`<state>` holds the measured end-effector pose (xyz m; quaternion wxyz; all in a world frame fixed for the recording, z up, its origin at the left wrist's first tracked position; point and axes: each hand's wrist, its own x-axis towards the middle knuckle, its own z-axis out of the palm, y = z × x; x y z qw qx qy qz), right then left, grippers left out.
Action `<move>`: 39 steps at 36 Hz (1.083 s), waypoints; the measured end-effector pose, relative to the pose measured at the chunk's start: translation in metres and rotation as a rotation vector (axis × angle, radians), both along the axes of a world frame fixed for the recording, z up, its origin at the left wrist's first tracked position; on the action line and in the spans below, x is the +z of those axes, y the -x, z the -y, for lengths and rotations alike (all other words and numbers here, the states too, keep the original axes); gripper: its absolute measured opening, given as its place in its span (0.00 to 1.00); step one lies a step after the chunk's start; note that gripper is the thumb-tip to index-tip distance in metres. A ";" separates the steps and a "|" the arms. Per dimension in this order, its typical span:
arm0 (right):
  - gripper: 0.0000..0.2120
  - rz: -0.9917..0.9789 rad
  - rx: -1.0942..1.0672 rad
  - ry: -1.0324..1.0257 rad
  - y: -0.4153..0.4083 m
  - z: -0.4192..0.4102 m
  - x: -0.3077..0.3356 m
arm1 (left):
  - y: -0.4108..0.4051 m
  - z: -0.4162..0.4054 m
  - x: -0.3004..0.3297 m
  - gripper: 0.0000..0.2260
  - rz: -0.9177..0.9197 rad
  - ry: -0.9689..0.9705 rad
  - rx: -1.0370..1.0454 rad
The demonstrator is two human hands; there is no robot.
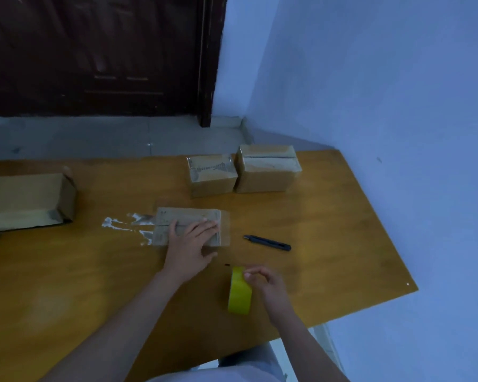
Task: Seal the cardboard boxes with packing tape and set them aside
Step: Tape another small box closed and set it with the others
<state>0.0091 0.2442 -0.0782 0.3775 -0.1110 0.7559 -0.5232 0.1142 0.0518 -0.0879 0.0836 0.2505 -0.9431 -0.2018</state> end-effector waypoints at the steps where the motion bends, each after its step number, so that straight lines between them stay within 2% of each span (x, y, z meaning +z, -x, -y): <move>1: 0.03 -0.021 -0.007 -0.001 0.003 0.001 -0.001 | -0.002 0.002 0.003 0.27 0.003 -0.067 -0.004; 3: 0.02 -0.043 -0.020 -0.008 0.008 0.002 -0.002 | -0.001 0.003 0.013 0.32 -0.053 -0.152 0.017; 5: 0.02 -0.037 -0.029 -0.007 0.013 0.004 -0.002 | 0.008 0.004 0.022 0.32 -0.089 -0.186 0.060; 7: 0.03 -0.041 -0.032 0.000 0.017 0.006 -0.002 | 0.022 0.005 0.028 0.29 -0.079 -0.192 0.099; 11: 0.03 -0.063 -0.006 0.008 0.023 0.007 -0.001 | 0.050 0.009 0.027 0.24 0.095 -0.160 0.124; 14: 0.03 -0.069 0.013 0.009 0.026 0.008 -0.002 | 0.066 0.011 0.025 0.18 0.141 -0.138 0.186; 20: 0.12 -0.022 -0.044 0.018 0.024 0.006 -0.007 | 0.083 0.010 0.016 0.10 0.180 -0.072 0.296; 25: 0.06 -0.006 -0.055 0.019 0.025 0.006 -0.008 | 0.085 0.011 0.011 0.07 0.203 -0.014 0.279; 28: 0.08 0.003 -0.074 0.029 0.025 0.007 -0.009 | 0.087 0.011 0.011 0.07 0.224 -0.023 0.278; 32: 0.03 0.023 -0.069 0.018 0.025 0.009 -0.010 | 0.085 0.012 0.011 0.08 0.225 -0.049 0.251; 39: 0.07 0.035 -0.074 0.031 0.021 0.012 -0.006 | 0.083 0.013 0.017 0.19 0.318 -0.047 0.160</move>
